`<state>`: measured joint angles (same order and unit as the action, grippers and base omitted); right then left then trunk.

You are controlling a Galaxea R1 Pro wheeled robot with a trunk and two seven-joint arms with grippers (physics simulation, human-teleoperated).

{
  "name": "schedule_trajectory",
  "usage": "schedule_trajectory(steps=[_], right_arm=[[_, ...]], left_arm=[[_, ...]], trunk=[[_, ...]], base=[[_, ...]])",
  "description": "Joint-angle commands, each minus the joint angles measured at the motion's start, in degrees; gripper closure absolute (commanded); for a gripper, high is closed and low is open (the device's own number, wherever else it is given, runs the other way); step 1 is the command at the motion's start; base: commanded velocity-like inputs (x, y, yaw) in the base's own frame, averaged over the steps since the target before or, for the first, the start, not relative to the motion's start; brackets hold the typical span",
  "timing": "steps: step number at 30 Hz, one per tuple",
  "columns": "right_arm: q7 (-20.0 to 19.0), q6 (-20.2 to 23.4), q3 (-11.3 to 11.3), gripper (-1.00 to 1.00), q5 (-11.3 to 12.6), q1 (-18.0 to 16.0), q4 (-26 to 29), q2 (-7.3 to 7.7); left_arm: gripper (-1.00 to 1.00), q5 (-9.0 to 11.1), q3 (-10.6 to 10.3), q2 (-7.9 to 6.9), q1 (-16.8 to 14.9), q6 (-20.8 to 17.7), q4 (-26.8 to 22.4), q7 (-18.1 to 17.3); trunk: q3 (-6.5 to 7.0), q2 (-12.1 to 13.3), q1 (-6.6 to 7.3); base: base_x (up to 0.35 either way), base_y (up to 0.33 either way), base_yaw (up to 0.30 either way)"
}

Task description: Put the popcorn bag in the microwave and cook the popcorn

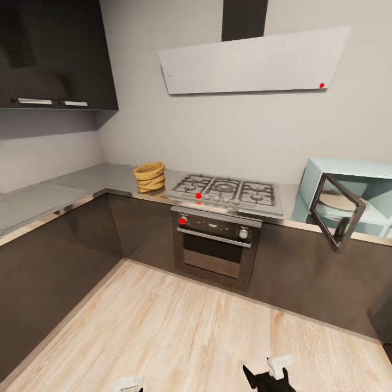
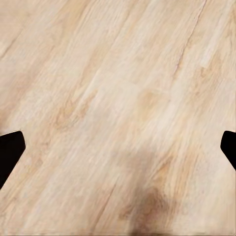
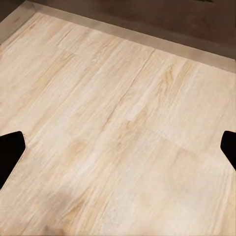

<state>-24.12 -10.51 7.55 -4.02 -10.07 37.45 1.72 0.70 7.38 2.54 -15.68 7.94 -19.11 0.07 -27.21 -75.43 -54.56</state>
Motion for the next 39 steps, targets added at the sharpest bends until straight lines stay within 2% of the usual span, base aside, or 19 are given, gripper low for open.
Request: schedule_trajectory(steps=[1, 12, 17, 27, 39], right_arm=[[-0.37, -0.21, 0.35, -1.0, -0.41, -0.04, 0.0, -0.05], [-0.02, -0.21, 0.25, -1.0, -0.45, 0.05, -0.09, -0.13], [0.71, -0.21, 0.26, -1.0, -0.44, 0.11, -0.02, -0.08], [0.8, -0.12, 0.26, -1.0, -0.37, 0.13, 0.0, -0.13], [0.75, 0.0, 0.19, -1.0, -0.46, 0.19, 0.05, -0.14]], left_arm=[[-1.0, 0.08, 0.22, -0.11, 0.07, -0.19, 0.08, 0.01], [-1.0, 0.15, 0.3, -0.26, 0.25, -0.79, 1.32, 0.03], [-1.0, 0.06, -0.17, 0.26, 1.91, -0.17, 1.36, 0.02], [-1.0, 0.11, 0.02, 0.28, 2.1, -0.55, 1.42, 0.02], [-1.0, 0.09, 0.0, 0.28, 2.32, -0.56, 1.45, 0.02]], trunk=[[-0.06, -0.03, 0.0], [-0.06, -0.03, 0.0], [-0.06, -0.03, 0.0], [-0.06, -0.03, 0.0], [-0.06, -0.03, 0.0]], base=[[0.0, 0.35, 0.0], [0.178, 0.306, 0.0], [0.066, 0.062, 0.0], [0.249, 0.126, 0.0], [0.13, 0.32, 0.0]])
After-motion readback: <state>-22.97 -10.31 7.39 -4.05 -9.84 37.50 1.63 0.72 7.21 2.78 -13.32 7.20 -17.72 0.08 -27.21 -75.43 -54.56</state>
